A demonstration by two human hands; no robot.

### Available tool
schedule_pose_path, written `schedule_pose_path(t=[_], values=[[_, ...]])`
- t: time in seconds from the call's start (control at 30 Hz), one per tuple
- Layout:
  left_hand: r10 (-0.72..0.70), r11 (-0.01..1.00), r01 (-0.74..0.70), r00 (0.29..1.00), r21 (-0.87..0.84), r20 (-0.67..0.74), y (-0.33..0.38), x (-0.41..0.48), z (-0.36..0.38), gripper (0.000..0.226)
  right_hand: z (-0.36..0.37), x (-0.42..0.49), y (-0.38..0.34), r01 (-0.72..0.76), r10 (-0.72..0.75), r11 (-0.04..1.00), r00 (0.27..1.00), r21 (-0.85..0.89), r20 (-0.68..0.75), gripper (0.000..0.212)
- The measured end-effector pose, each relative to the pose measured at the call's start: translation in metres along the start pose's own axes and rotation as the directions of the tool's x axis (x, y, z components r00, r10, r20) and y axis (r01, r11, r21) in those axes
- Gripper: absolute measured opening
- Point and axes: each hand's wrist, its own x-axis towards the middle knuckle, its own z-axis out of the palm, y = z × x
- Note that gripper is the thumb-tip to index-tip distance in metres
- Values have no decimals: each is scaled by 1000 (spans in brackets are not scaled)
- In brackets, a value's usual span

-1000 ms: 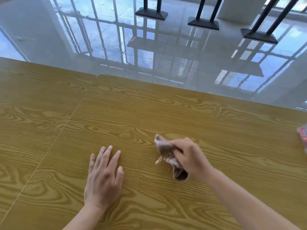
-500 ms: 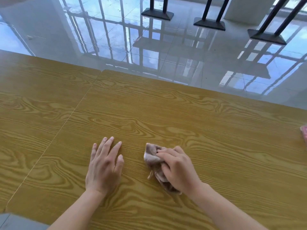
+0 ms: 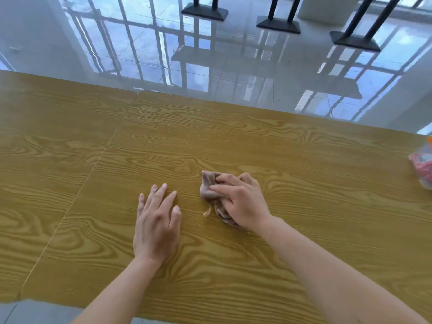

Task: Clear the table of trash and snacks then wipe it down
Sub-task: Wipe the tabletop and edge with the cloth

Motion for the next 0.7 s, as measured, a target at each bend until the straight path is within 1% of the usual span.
schedule_pose_path(t=[0.1, 0.13, 0.17, 0.2, 0.23, 0.27, 0.3, 0.33, 0.37, 0.43, 0.47, 0.5, 0.57, 0.63, 0.7], values=[[0, 1000, 0, 1000, -26, 4, 0, -1, -2, 62, 0, -42, -18, 153, -156, 983, 987, 97, 23, 34], [1, 1000, -1, 1000, -30, 5, 0, -1, -3, 62, -4, -49, -22, 190, -194, 972, 981, 140, 18, 34], [2, 999, -2, 1000, -41, 3, 0, -1, -4, 62, -11, -53, -23, 198, -203, 956, 979, 217, -1, 35], [2, 998, -2, 1000, -61, 0, 0, -2, -5, 62, -22, -54, -20, 162, -156, 931, 987, 326, -44, 37], [-1, 996, 0, 1000, -87, -5, 1, -2, -6, 62, -36, -54, -10, 88, -53, 889, 995, 449, -89, 39], [-4, 994, 3, 1000, -113, -9, 2, -3, -7, 61, -51, -54, 6, -5, 91, 858, 986, 513, -141, 41], [-7, 991, 6, 1000, -133, -12, 2, -3, -7, 61, -66, -56, 26, -120, 250, 843, 951, 525, -184, 42], [-10, 990, 8, 1000, -144, -14, 3, -3, -8, 60, -78, -61, 48, -239, 372, 849, 904, 471, -212, 43], [-13, 989, 10, 1000, -146, -15, 3, -3, -7, 58, -84, -68, 70, -346, 447, 857, 868, 382, -217, 40], [-18, 991, 15, 1000, -134, -23, 2, -2, -6, 54, -79, -81, 93, -479, 502, 864, 834, 153, -226, 31], [-18, 991, 15, 999, -132, -27, 2, -3, -6, 54, -70, -85, 93, -494, 488, 869, 839, 38, -241, 30], [-17, 990, 13, 999, -140, -30, 2, -4, -4, 54, -60, -89, 88, -486, 460, 872, 850, -49, -258, 32], [-17, 986, 11, 999, -168, -34, 2, -5, -3, 56, -40, -94, 63, -429, 380, 893, 881, -136, -282, 37], [-25, 979, 19, 999, -202, -30, 4, -6, -5, 53, -19, -104, 27, -334, 282, 933, 911, -136, -301, 38], [-54, 963, 43, 998, -267, -37, 7, -7, -9, 50, -2, -112, -10, -236, 205, 969, 935, -74, -288, 37]])
